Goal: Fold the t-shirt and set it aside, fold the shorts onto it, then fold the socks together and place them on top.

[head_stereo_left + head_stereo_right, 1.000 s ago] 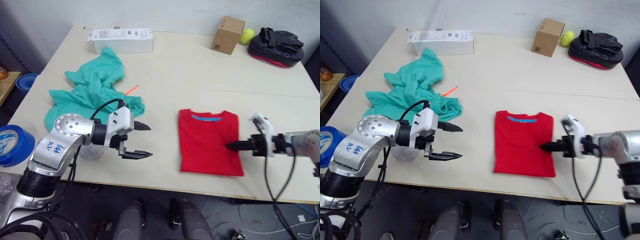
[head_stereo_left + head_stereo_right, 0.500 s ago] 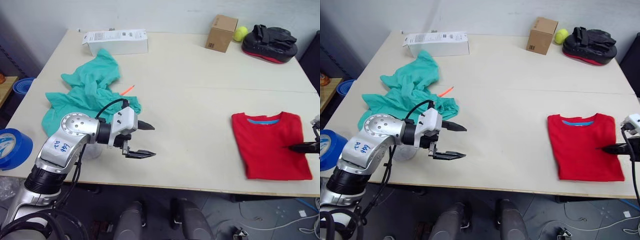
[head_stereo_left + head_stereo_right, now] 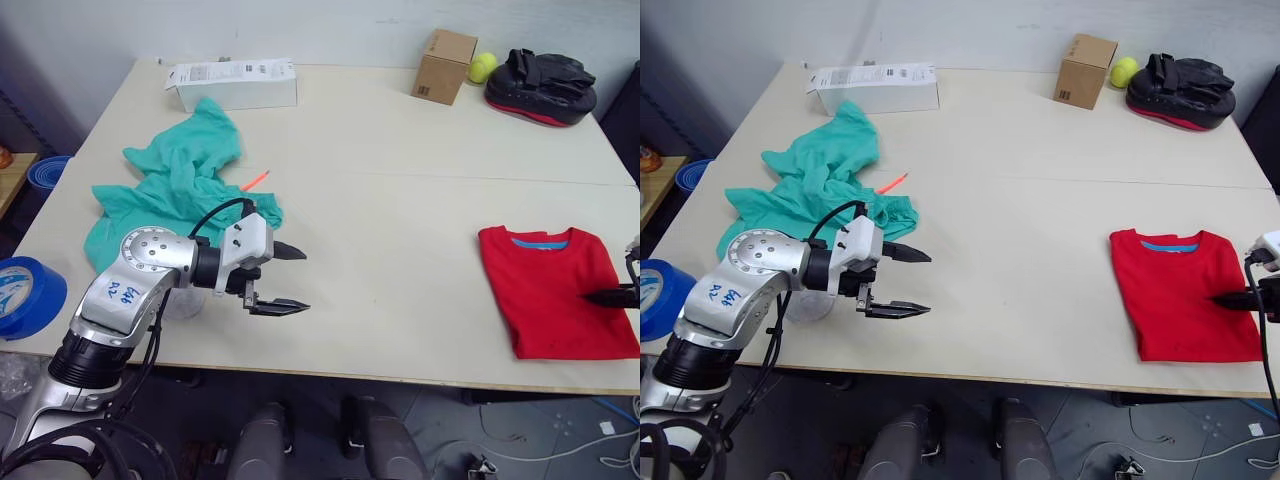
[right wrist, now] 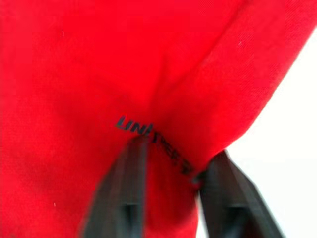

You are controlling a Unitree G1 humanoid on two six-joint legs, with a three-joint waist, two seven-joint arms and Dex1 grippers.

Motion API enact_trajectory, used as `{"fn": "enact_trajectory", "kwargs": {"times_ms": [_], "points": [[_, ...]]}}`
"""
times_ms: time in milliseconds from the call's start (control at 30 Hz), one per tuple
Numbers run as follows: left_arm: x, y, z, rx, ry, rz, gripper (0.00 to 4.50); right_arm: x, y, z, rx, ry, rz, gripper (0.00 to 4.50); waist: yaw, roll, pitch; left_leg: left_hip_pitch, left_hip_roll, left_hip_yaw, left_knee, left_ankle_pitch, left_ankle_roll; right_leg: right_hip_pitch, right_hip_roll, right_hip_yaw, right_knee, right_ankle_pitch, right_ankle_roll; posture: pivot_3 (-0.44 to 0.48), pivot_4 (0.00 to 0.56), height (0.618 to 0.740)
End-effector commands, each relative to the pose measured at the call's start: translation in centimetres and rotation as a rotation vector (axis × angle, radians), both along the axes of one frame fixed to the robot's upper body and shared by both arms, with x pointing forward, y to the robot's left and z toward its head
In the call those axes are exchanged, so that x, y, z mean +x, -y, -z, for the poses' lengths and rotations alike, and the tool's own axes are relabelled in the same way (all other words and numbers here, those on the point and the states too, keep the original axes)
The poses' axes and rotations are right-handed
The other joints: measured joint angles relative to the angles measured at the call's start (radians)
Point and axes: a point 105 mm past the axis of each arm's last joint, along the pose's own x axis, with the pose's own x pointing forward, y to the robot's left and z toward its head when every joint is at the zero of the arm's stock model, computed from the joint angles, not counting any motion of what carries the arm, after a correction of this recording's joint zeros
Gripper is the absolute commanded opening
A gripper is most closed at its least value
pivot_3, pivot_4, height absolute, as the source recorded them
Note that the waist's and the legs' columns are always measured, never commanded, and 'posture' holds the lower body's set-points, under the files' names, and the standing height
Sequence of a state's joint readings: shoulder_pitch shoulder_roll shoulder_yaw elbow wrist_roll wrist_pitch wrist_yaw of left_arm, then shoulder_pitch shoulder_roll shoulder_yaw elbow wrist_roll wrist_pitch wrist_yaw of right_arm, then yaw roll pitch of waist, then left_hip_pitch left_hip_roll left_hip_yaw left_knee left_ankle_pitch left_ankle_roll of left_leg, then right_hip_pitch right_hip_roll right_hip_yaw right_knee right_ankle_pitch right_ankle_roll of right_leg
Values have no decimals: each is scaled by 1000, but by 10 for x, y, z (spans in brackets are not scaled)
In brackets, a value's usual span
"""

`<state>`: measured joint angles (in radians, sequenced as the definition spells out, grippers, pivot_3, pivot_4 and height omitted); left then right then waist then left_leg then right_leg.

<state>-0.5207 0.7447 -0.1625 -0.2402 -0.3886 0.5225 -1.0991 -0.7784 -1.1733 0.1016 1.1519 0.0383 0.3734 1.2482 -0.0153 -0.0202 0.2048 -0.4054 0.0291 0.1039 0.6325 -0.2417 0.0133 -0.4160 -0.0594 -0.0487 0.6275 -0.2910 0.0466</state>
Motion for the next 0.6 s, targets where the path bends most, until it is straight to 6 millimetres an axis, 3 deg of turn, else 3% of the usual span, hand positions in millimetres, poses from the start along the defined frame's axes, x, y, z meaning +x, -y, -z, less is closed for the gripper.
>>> {"fn": "enact_trajectory", "kwargs": {"times_ms": [33,100,200,267,333,367,433,533,600], "points": [[-1,-4,-11,-10,53,-17,4500,-6,25,-26,-185,86,-2,2820,-1,1,0,0,0,0,0,0,0,0,0,0,0,0,0,0,150,740],[-1,-5,-12,-13,56,-29,4500,-2,27,-40,-183,162,20,3537,-2,4,0,0,0,0,0,0,0,0,0,0,0,0,0,0,150,740],[-1,-9,-12,-16,57,-56,4500,20,7,-72,-58,342,-10,4468,-13,6,0,0,0,1,0,0,-1,0,0,1,0,0,0,0,150,740],[-1,-12,-12,-23,57,-83,4500,37,-23,-92,53,453,-128,4468,-19,6,0,1,0,1,0,1,-1,0,1,1,1,0,1,0,150,740],[-3,-15,-12,-35,54,-117,4500,51,-74,-113,190,538,-326,4468,-28,6,0,4,1,1,0,0,-2,2,2,2,1,0,1,0,150,740],[-3,-17,-13,-40,53,-129,4500,52,-91,-118,231,552,-387,4468,-30,6,0,5,3,1,0,0,-2,3,4,2,1,0,1,0,150,740],[-5,-22,-11,-47,48,-175,4500,51,-147,-124,318,592,-597,4468,-29,6,0,5,3,0,-1,0,-3,2,4,2,3,0,1,0,150,740],[-10,-36,-7,-46,49,-275,4500,30,-234,-128,442,651,-909,4468,-17,6,0,4,4,-2,-1,0,-4,1,4,1,7,0,1,0,150,740],[-12,-47,-5,-51,51,-353,4500,15,-274,-128,480,688,-1040,4468,-12,6,0,2,4,-3,-1,0,-4,-1,4,0,9,-1,1,0,150,740]]}}
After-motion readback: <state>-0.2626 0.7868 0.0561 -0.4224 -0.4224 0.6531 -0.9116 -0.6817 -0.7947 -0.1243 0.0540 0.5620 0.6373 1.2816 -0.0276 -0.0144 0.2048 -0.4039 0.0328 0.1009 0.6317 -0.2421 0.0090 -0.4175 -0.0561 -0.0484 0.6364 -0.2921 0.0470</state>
